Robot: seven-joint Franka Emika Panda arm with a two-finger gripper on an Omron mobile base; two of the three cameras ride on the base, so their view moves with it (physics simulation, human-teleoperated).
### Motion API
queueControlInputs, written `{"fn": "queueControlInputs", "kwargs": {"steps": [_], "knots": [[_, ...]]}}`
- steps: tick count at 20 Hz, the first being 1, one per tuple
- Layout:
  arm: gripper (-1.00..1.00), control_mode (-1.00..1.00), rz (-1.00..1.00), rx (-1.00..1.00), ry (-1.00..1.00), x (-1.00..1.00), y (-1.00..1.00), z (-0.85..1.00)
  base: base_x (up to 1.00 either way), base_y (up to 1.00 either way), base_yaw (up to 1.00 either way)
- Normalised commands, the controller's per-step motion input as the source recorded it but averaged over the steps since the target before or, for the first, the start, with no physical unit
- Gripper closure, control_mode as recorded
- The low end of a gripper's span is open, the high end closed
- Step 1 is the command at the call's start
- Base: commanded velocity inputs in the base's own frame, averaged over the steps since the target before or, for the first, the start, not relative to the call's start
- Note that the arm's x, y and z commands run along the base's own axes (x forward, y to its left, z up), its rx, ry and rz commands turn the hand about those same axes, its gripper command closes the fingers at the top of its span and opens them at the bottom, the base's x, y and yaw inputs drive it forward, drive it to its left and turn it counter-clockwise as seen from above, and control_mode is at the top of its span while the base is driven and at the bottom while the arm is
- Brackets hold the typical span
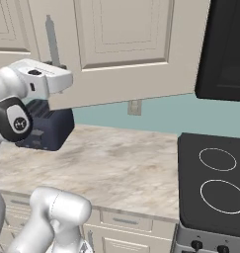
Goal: Open the cabinet directly in front. Then move the liquor and the cup to the dining counter with the jar on it.
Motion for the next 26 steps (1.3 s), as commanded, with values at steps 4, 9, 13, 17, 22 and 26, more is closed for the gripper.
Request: {"fn": "queueControlInputs", "kwargs": {"steps": [4,9,13,17,22,26], "knots": [[-1.00,-1.00,0.00,0.00,-0.09,-0.80,0.00,0.00,0.00,0.00,0.00],[-1.00,-1.00,0.00,0.00,-0.15,-1.00,0.00,0.00,0.00,0.00,0.00],[-1.00,-1.00,0.01,0.00,-0.08,-0.88,0.17,0.00,0.00,0.00,0.00],[-1.00,-1.00,0.00,-0.08,0.00,-0.13,0.63,0.00,0.00,0.00,0.00],[-1.00,-1.00,-0.02,-0.13,0.00,0.28,0.84,0.00,0.00,0.00,0.00],[-1.00,-1.00,-0.09,-0.09,0.01,0.67,0.59,0.00,0.00,0.00,0.00]]}}
